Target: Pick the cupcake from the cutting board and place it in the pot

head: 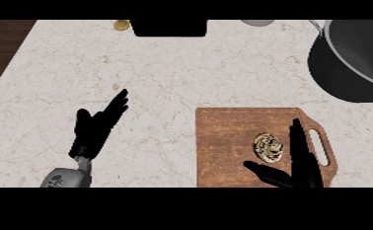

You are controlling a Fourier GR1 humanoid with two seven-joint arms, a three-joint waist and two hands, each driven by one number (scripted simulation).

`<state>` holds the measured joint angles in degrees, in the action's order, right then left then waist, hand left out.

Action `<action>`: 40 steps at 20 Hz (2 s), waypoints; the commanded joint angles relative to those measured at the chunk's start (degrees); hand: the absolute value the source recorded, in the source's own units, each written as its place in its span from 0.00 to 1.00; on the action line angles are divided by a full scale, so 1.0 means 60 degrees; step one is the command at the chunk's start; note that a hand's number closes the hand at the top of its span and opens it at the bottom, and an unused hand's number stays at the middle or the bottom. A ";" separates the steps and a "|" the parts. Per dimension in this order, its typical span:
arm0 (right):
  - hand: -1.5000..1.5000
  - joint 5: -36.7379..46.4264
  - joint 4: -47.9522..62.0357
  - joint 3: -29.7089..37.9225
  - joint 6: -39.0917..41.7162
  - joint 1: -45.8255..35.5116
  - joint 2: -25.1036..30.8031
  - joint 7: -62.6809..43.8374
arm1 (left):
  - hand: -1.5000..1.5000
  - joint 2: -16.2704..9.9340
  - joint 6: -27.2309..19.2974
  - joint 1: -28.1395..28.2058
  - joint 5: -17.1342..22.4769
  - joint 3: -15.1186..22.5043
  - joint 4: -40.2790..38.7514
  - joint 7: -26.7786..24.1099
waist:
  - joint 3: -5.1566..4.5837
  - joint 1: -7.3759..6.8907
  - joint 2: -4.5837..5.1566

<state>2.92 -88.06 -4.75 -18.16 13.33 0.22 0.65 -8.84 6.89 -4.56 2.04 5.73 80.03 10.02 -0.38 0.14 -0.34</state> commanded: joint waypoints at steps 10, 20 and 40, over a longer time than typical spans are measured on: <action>1.00 -0.0852 0.2986 -0.0016 0.0048 -0.0696 -0.0029 0.3067 | 0.50 0.0168 0.0065 -0.0006 -0.0095 -0.0105 -0.0127 -0.0130 | 0.0076 -0.0054 0.0067; 1.00 -0.3819 0.3896 0.3689 0.5206 -0.0631 0.5351 0.4115 | 0.50 0.0106 -0.0005 0.0036 -0.0080 -0.0207 -0.0033 -0.0055 | 0.0180 0.0192 0.0117; 1.00 -0.1167 1.0689 0.4585 0.5283 -0.3410 0.9231 0.9184 | 0.50 0.0057 0.0337 0.0059 -0.0152 -0.0115 -0.0122 -0.0226 | 0.0116 -0.0268 0.0124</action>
<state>-7.83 -27.58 23.75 15.61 -4.06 53.39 49.26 -7.78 8.16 -4.44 0.88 5.66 79.99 8.87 0.39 -1.51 0.40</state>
